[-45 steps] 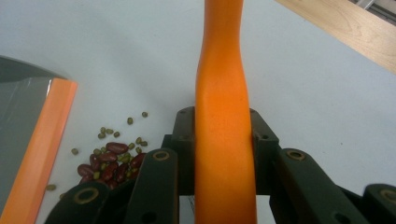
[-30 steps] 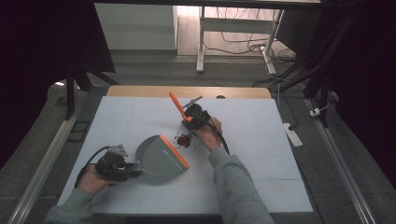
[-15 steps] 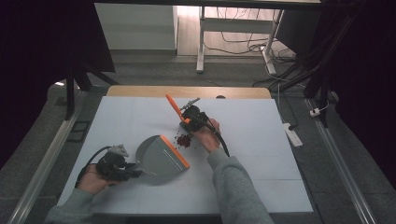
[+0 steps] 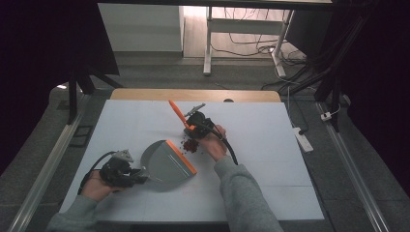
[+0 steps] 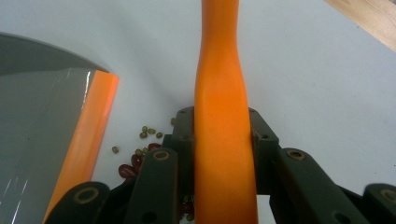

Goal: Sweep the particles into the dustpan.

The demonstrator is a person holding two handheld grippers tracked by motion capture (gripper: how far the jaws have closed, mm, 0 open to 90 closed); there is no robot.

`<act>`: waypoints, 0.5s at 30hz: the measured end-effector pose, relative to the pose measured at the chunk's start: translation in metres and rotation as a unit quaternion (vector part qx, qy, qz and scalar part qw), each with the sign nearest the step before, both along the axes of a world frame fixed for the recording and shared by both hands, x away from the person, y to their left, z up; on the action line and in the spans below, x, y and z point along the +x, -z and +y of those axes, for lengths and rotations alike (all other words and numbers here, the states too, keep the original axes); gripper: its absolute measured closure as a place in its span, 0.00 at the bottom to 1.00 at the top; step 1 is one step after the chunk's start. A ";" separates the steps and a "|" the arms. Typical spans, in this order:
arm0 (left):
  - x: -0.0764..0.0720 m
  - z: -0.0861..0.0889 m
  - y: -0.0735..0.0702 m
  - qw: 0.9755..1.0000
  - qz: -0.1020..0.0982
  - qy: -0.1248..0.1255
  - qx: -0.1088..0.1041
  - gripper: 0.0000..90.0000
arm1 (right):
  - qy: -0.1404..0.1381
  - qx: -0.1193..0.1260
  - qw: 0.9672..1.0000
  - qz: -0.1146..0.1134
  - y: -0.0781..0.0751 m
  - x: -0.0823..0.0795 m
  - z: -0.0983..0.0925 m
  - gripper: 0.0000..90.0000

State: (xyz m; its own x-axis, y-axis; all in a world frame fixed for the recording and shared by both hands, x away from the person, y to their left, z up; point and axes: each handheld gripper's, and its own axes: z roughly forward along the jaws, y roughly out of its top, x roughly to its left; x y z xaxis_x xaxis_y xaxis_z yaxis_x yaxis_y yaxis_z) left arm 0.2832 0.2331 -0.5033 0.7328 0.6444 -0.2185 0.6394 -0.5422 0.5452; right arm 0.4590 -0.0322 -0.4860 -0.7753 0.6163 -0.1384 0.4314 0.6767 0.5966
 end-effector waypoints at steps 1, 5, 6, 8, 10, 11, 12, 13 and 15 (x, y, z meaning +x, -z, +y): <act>0.000 0.000 0.000 1.000 0.000 0.000 0.000 0.68 | -0.002 -0.002 1.000 -0.001 0.000 -0.001 0.001 0.78; 0.000 0.000 0.000 1.000 0.000 0.000 0.000 0.68 | -0.006 0.000 1.000 0.002 0.000 -0.003 0.002 0.78; 0.000 0.000 0.000 1.000 0.000 0.000 0.000 0.68 | -0.007 0.000 1.000 0.002 0.000 -0.004 0.003 0.78; 0.000 0.000 0.000 1.000 0.000 0.000 0.000 0.68 | -0.008 0.002 1.000 0.005 0.000 -0.005 0.004 0.78; 0.000 0.000 0.000 1.000 -0.001 0.002 0.001 0.68 | -0.012 0.001 1.000 0.006 0.000 -0.007 0.005 0.79; 0.000 0.000 0.000 1.000 -0.001 0.002 0.001 0.68 | -0.013 0.000 1.000 0.008 0.000 -0.008 0.006 0.78; 0.000 0.000 0.000 1.000 -0.001 0.002 0.001 0.68 | -0.015 0.000 1.000 0.006 0.000 -0.008 0.007 0.78; 0.000 -0.001 0.000 1.000 -0.001 0.002 0.001 0.68 | -0.017 0.000 1.000 0.007 0.000 -0.010 0.007 0.79; 0.000 -0.001 0.000 1.000 0.000 0.003 0.001 0.68 | -0.019 -0.001 1.000 0.008 0.000 -0.011 0.009 0.79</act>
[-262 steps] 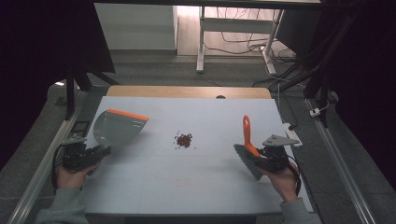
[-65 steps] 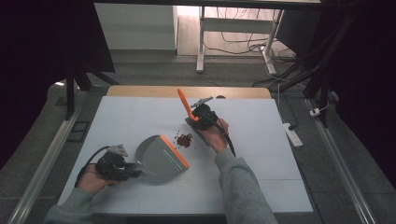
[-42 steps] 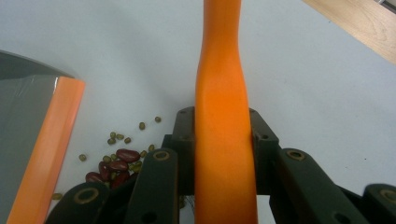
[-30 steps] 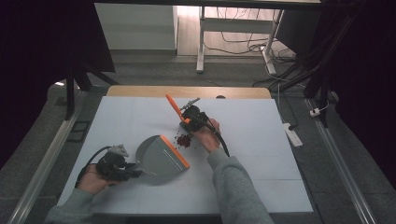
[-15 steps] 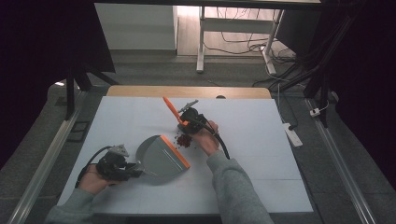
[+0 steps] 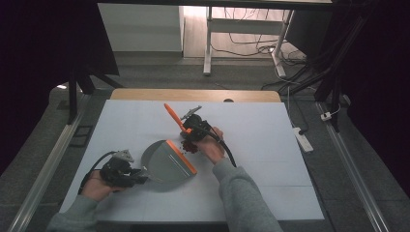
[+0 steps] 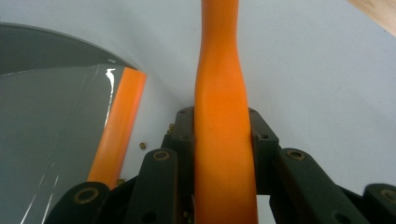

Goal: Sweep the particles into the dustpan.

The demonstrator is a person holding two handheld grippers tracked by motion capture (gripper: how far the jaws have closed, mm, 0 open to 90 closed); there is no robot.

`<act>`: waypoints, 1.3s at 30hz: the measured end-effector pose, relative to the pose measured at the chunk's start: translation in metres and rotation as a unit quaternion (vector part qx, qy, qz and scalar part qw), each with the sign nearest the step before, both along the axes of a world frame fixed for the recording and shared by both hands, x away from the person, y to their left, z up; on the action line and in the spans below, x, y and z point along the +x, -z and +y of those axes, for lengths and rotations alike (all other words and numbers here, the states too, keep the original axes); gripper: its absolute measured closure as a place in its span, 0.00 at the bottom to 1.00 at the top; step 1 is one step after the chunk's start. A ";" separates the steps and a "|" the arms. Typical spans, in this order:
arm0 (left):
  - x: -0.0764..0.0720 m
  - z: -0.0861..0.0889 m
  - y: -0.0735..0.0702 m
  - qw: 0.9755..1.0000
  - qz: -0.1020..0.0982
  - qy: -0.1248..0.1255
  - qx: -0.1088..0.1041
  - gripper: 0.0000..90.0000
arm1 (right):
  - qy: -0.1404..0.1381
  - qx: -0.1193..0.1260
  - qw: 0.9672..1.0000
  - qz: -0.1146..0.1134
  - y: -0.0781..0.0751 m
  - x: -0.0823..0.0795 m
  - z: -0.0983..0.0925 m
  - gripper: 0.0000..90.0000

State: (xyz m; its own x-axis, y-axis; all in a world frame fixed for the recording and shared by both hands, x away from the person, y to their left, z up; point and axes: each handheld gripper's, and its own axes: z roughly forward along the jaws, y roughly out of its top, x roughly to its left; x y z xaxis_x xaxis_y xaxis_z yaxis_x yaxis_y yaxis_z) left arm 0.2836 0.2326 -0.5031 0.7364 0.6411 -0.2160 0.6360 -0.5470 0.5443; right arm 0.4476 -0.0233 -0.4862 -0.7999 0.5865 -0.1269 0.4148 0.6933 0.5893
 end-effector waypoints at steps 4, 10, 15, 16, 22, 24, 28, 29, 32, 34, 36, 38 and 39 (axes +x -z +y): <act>0.000 0.000 0.000 1.000 0.000 0.000 0.000 0.68 | -0.005 0.003 1.000 0.003 0.000 -0.004 0.003 0.79; 0.000 0.000 0.000 1.000 0.000 0.000 0.001 0.68 | -0.009 0.010 1.000 0.010 0.000 -0.012 0.007 0.79; 0.000 0.000 0.001 1.000 0.001 0.000 0.002 0.68 | -0.016 0.018 1.000 0.012 0.001 -0.020 0.013 0.78; 0.000 0.000 0.001 1.000 0.001 0.000 0.001 0.68 | -0.016 0.022 1.000 0.016 0.001 -0.022 0.014 0.78; 0.000 0.000 0.002 1.000 0.004 -0.001 -0.002 0.68 | -0.022 0.038 0.999 0.019 0.002 -0.032 0.021 0.79; 0.000 0.000 0.003 1.000 0.007 -0.001 -0.002 0.68 | -0.023 0.044 0.999 0.023 0.001 -0.035 0.024 0.78; -0.001 0.000 0.005 1.000 0.010 -0.001 -0.001 0.68 | -0.030 0.067 0.997 0.035 -0.002 -0.043 0.029 0.79; -0.001 0.000 0.005 1.000 0.010 -0.001 0.001 0.68 | -0.037 0.073 0.996 0.036 -0.003 -0.046 0.031 0.79; -0.001 0.000 0.006 1.000 0.012 -0.001 0.000 0.68 | -0.058 0.085 0.994 0.046 -0.006 -0.054 0.038 0.78; -0.001 0.000 0.006 1.000 0.014 -0.002 0.000 0.68 | -0.065 0.088 0.993 0.050 -0.008 -0.059 0.042 0.78; -0.001 0.001 0.007 1.000 0.014 -0.002 0.000 0.68 | -0.070 0.095 0.992 0.047 -0.010 -0.060 0.043 0.78; -0.001 0.001 0.007 1.000 0.015 -0.002 0.000 0.68 | -0.067 0.103 0.992 0.043 -0.014 -0.059 0.040 0.78; -0.001 0.002 0.007 1.000 0.015 -0.002 -0.001 0.68 | -0.063 0.110 0.991 0.041 -0.016 -0.058 0.037 0.78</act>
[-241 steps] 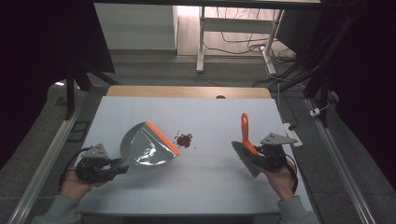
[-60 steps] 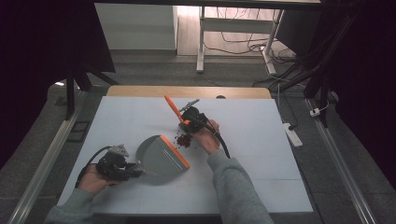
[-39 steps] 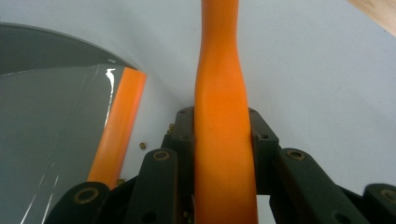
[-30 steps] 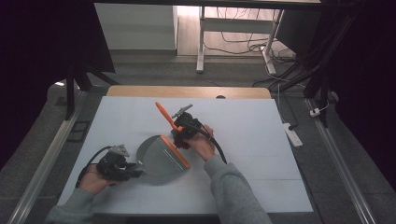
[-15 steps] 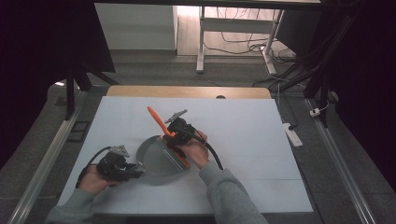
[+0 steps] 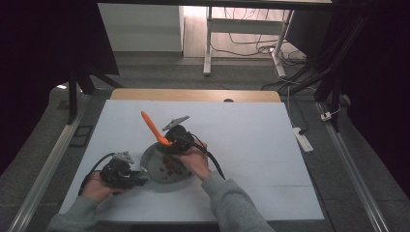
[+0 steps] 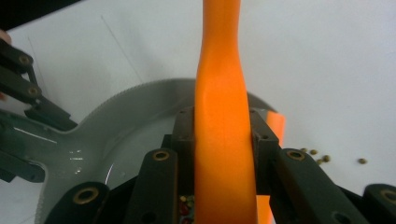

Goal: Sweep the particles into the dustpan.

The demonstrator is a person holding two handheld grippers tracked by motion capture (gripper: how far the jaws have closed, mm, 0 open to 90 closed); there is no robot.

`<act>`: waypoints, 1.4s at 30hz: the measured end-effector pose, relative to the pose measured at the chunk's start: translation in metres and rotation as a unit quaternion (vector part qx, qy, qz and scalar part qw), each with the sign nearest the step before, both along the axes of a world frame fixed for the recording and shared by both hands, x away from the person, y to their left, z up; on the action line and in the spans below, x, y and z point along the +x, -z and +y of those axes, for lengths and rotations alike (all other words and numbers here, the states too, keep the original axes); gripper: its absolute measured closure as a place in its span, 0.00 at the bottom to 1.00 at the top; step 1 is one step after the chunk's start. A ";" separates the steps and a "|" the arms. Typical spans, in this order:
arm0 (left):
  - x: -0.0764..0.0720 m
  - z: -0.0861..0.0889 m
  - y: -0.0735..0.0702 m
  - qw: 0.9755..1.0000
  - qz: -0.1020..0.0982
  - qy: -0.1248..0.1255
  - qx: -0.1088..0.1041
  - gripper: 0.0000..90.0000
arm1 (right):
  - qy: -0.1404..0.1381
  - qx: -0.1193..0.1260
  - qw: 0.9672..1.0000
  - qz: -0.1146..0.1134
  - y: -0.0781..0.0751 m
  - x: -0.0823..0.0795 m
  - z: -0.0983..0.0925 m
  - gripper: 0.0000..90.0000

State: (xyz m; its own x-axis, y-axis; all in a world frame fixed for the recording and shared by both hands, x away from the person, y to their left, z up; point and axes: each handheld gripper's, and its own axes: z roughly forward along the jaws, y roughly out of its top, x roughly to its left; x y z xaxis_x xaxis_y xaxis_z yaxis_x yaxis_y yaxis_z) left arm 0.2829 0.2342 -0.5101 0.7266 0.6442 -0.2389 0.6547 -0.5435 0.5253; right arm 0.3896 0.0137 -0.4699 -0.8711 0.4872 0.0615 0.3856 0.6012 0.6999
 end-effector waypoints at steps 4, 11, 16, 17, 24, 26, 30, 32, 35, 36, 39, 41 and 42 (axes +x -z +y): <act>0.001 0.000 0.001 1.000 0.002 0.002 0.002 0.68 | 0.016 0.014 1.000 -0.012 -0.013 0.007 -0.015 0.78; 0.001 0.000 0.002 1.000 0.004 0.000 0.002 0.68 | 0.043 0.026 0.999 -0.018 -0.024 0.019 -0.037 0.78; 0.001 0.000 0.002 1.000 0.004 -0.001 0.002 0.68 | 0.062 0.031 0.997 -0.020 -0.028 0.029 -0.049 0.78; 0.001 0.000 0.002 1.000 0.004 -0.001 0.001 0.68 | 0.064 0.033 0.997 -0.018 -0.028 0.031 -0.052 0.78; 0.001 0.003 0.001 1.000 0.004 -0.005 -0.002 0.68 | 0.098 0.020 0.995 -0.031 -0.029 0.050 -0.065 0.78; 0.001 0.004 0.001 1.000 0.004 -0.006 -0.003 0.68 | 0.103 0.017 0.994 -0.033 -0.029 0.056 -0.067 0.78; 0.001 0.006 0.001 1.000 0.005 -0.007 -0.004 0.68 | 0.108 0.011 0.993 -0.037 -0.028 0.066 -0.069 0.78; 0.001 0.007 0.002 1.000 0.004 -0.007 -0.004 0.68 | 0.110 0.011 0.993 -0.037 -0.027 0.070 -0.069 0.78; 0.000 0.008 0.002 1.000 0.004 -0.009 -0.004 0.68 | 0.108 0.008 0.994 -0.034 -0.025 0.076 -0.067 0.78; 0.000 0.008 0.002 1.000 0.004 -0.009 -0.004 0.68 | 0.107 0.007 0.994 -0.032 -0.023 0.078 -0.066 0.78; -0.001 0.009 0.002 1.000 0.005 -0.011 -0.004 0.68 | 0.109 -0.001 0.994 -0.028 -0.016 0.086 -0.062 0.78; -0.001 0.010 0.002 1.000 0.004 -0.013 -0.004 0.68 | 0.109 -0.015 0.993 -0.033 -0.011 0.092 -0.060 0.78; -0.002 0.010 0.002 1.000 0.004 -0.014 -0.006 0.68 | 0.107 -0.022 0.994 -0.030 -0.009 0.095 -0.058 0.78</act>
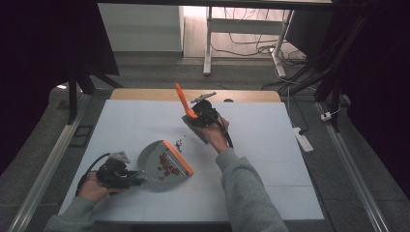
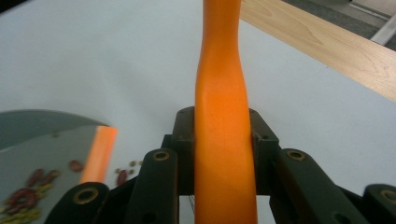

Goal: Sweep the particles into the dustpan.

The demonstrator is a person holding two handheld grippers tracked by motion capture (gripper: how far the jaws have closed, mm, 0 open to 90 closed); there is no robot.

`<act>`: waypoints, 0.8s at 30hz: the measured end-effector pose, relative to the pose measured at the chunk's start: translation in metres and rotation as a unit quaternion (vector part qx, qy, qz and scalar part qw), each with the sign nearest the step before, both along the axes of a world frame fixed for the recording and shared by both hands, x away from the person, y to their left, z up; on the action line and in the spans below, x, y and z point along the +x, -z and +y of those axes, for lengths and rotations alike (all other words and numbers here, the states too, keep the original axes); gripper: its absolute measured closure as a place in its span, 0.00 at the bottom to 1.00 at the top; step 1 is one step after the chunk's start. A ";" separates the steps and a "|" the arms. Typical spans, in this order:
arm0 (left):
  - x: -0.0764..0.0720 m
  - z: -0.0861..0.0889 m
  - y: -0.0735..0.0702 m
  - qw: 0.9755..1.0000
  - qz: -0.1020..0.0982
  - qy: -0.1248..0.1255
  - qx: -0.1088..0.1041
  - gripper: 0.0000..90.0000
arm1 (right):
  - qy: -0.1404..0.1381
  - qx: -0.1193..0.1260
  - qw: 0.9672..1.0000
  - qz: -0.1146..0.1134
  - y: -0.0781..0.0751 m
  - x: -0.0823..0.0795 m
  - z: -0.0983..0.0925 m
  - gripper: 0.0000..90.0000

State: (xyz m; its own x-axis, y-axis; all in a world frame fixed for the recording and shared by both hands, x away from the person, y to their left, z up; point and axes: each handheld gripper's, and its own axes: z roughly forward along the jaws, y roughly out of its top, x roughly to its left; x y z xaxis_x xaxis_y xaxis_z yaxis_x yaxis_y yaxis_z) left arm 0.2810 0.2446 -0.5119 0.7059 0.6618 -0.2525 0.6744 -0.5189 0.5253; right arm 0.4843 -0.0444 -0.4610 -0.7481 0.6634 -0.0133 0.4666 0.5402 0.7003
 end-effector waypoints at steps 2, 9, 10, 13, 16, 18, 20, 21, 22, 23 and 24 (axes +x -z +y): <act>0.000 0.001 0.001 1.000 0.001 -0.002 0.000 0.68 | -0.001 -0.003 1.000 0.004 0.005 0.004 0.003 0.78; -0.002 0.002 0.001 1.000 0.001 -0.006 0.000 0.68 | -0.010 -0.026 1.000 -0.001 0.017 0.011 0.017 0.78; -0.003 0.002 0.001 1.000 0.000 -0.007 0.000 0.68 | -0.010 -0.030 1.000 -0.001 0.018 0.012 0.019 0.78; -0.003 0.002 0.001 1.000 0.001 -0.007 0.000 0.68 | -0.009 -0.041 0.999 -0.002 0.021 0.014 0.026 0.78; -0.002 0.002 0.002 1.000 0.002 -0.007 -0.001 0.68 | -0.011 -0.055 0.998 -0.001 0.024 0.016 0.034 0.79; -0.002 0.002 0.002 1.000 0.001 -0.007 -0.001 0.68 | -0.014 -0.061 0.998 0.002 0.026 0.017 0.040 0.79; -0.001 0.003 0.002 1.000 0.002 -0.006 -0.002 0.68 | -0.018 -0.065 0.998 0.002 0.027 0.017 0.044 0.79; -0.001 0.003 0.002 1.000 0.002 -0.007 -0.002 0.68 | -0.021 -0.067 0.998 0.002 0.028 0.017 0.047 0.79; -0.001 0.003 0.002 1.000 0.002 -0.007 -0.002 0.68 | -0.025 -0.071 0.997 0.003 0.028 0.016 0.048 0.79; -0.001 0.003 0.002 1.000 0.002 -0.007 -0.002 0.68 | -0.027 -0.072 0.997 0.003 0.028 0.015 0.050 0.79; -0.001 0.003 0.002 1.000 0.002 -0.007 -0.002 0.68 | -0.035 -0.078 0.996 0.001 0.028 0.015 0.051 0.79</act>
State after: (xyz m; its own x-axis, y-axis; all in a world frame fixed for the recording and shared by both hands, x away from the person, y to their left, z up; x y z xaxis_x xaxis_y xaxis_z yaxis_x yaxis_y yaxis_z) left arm 0.2805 0.2473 -0.5140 0.6957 0.6703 -0.2584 0.6839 -0.5078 0.5238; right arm 0.4992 0.0064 -0.4888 -0.7925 0.5997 -0.1108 0.4247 0.6732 0.6054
